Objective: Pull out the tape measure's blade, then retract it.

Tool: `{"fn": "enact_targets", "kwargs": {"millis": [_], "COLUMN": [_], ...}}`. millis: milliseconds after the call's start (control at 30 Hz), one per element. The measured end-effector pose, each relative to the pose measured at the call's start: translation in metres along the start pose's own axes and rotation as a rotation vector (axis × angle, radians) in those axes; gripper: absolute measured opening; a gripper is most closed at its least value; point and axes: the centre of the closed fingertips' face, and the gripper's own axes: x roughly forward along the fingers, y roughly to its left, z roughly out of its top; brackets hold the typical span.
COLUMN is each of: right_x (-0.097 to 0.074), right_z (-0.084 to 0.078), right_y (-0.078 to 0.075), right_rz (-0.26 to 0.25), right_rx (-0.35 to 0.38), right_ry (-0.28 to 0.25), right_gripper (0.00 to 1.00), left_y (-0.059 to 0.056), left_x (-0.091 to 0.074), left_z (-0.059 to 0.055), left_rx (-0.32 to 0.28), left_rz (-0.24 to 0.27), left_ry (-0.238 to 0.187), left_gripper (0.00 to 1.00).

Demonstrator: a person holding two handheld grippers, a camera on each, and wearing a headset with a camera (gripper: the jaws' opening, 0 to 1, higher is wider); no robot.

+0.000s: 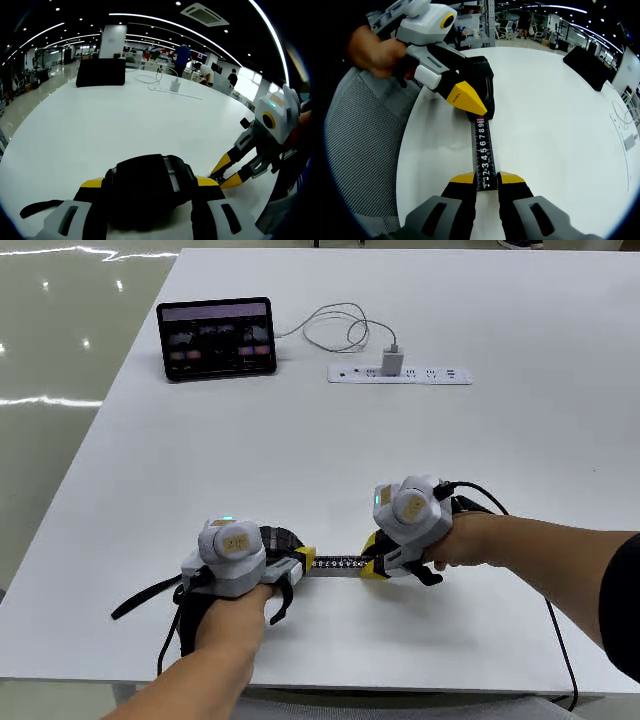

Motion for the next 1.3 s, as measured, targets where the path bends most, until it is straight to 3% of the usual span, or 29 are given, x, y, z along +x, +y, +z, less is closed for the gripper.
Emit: {"fn": "enact_targets", "kwargs": {"millis": [1300], "right_x": [0.018], "right_z": [0.025], "right_y": [0.002], "right_rz": [0.009], "right_rx": [0.001], "right_ry": [-0.035], "right_gripper": [0.12], "left_y": [0.000], "left_x": [0.000], "left_z": [0.000], "left_rx": [-0.005], "left_rz": [-0.008], "left_ry": [0.009], "left_gripper": [0.63]}}
